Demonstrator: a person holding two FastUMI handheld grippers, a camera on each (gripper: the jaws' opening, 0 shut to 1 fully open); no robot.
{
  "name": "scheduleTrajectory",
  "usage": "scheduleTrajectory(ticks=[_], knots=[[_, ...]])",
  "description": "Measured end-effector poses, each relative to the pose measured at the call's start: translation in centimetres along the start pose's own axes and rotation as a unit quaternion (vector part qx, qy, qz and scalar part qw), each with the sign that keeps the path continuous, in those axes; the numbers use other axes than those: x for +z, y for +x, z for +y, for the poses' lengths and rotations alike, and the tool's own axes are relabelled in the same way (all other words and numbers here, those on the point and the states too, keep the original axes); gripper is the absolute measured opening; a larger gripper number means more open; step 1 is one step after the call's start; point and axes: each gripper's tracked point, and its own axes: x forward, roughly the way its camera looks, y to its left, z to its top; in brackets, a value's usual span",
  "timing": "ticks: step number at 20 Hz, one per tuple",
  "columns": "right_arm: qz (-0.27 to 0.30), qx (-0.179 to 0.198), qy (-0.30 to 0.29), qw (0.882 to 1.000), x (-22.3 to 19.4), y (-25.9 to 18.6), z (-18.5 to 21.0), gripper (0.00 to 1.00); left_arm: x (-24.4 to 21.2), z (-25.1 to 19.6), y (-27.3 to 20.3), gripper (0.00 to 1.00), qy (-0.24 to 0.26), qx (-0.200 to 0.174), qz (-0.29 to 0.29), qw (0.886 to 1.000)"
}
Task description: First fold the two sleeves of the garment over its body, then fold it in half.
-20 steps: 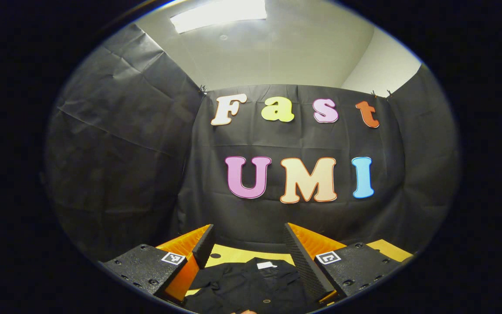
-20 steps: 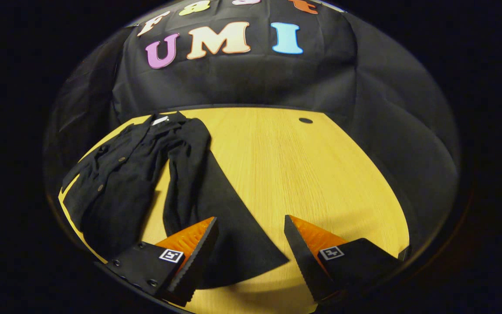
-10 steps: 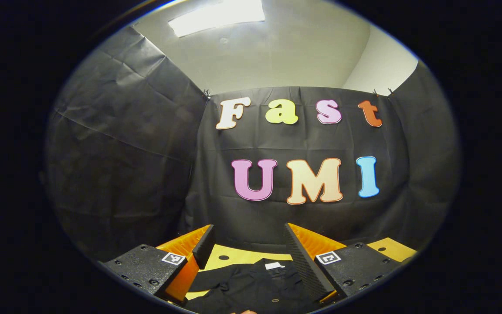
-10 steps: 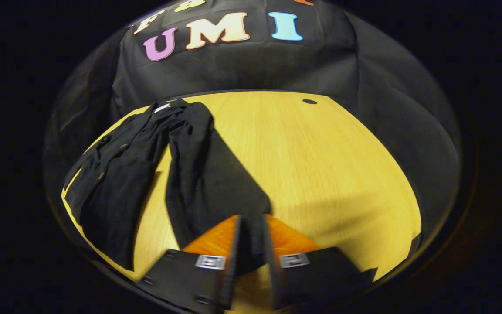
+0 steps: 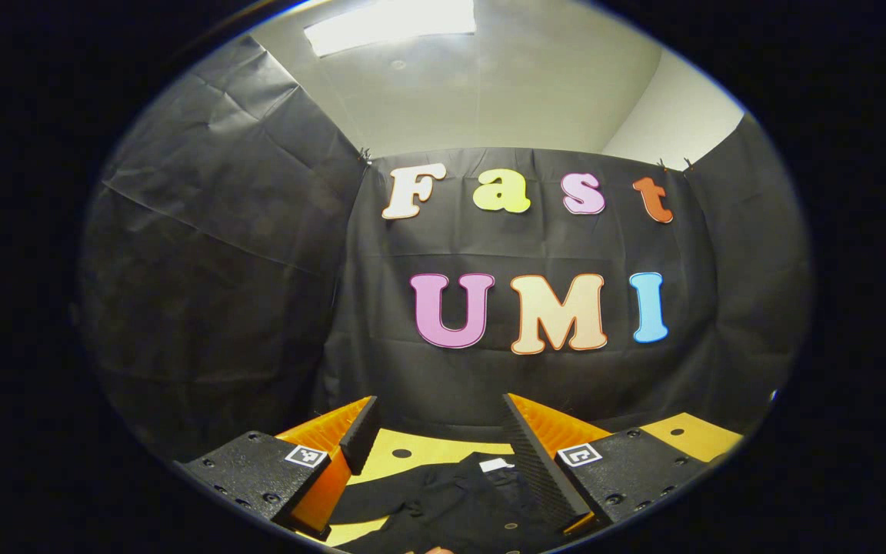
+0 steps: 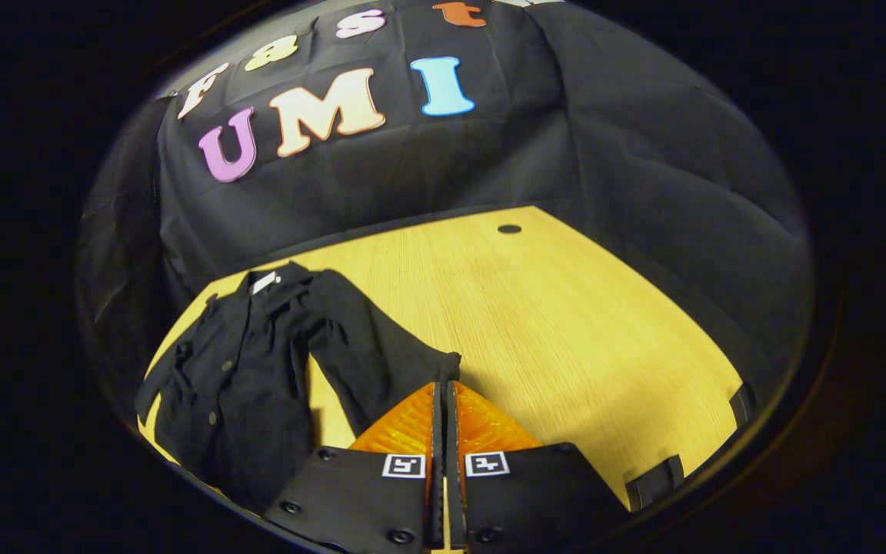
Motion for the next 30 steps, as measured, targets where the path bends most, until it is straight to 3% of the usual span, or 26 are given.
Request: scheduleTrajectory(ticks=[5, 12, 21, 30], knots=[[-0.076, 0.016, 0.002, 0.997, 6.6, -1.8, 5.6, 0.05, -1.1, 3.3, 0.1, 0.92, -0.006, -0.003, 0.008, 1.000], [-0.122, 0.072, -0.042, 0.989, 11.3, -2.2, 17.2, 0.05, -3.1, 8.7, 0.7, 0.92, -0.007, 0.003, 0.025, 1.000], [-0.113, 0.140, -0.111, 0.977, 9.0, -0.9, 31.6, 0.05, -5.6, 17.7, 0.8, 0.92, 0.003, 0.028, 0.046, 0.999], [-0.069, 0.177, -0.158, 0.969, 5.0, 1.7, 42.3, 0.07, -8.1, 25.3, 0.6, 0.92, 0.020, 0.054, 0.073, 0.996]])
